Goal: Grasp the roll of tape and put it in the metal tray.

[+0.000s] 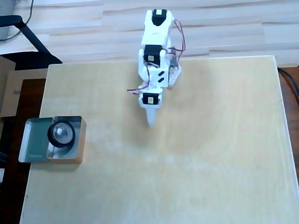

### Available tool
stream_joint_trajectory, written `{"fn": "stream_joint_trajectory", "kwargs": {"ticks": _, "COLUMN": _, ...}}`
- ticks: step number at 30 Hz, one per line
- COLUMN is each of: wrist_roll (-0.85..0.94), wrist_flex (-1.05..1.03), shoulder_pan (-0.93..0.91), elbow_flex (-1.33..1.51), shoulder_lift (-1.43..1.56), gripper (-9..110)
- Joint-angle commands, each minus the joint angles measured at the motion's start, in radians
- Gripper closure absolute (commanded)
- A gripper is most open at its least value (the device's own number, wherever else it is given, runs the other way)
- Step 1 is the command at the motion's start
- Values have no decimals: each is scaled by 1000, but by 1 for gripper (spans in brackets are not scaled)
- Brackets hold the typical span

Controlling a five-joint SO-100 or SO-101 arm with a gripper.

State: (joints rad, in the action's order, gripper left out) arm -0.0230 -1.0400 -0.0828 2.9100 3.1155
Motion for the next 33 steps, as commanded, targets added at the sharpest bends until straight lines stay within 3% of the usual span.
{"fn": "stream_joint_trajectory", "kwargs": {"ticks": 1, "wrist_roll": 14, "wrist_flex": 15, "shoulder_pan": -5, "elbow_flex": 52, "shoulder_lift": 147, "gripper": 102}}
{"fn": "stream_joint_trajectory", "kwargs": {"ticks": 8, "wrist_roll": 14, "wrist_flex": 15, "shoulder_pan": -6, "elbow_flex": 150, "shoulder_lift": 296, "gripper": 102}}
{"fn": "stream_joint_trajectory", "kwargs": {"ticks": 33, "wrist_roll": 12, "wrist_flex": 15, "shoulder_pan": 0, "elbow_flex": 158, "shoulder_lift": 301, "gripper": 102}}
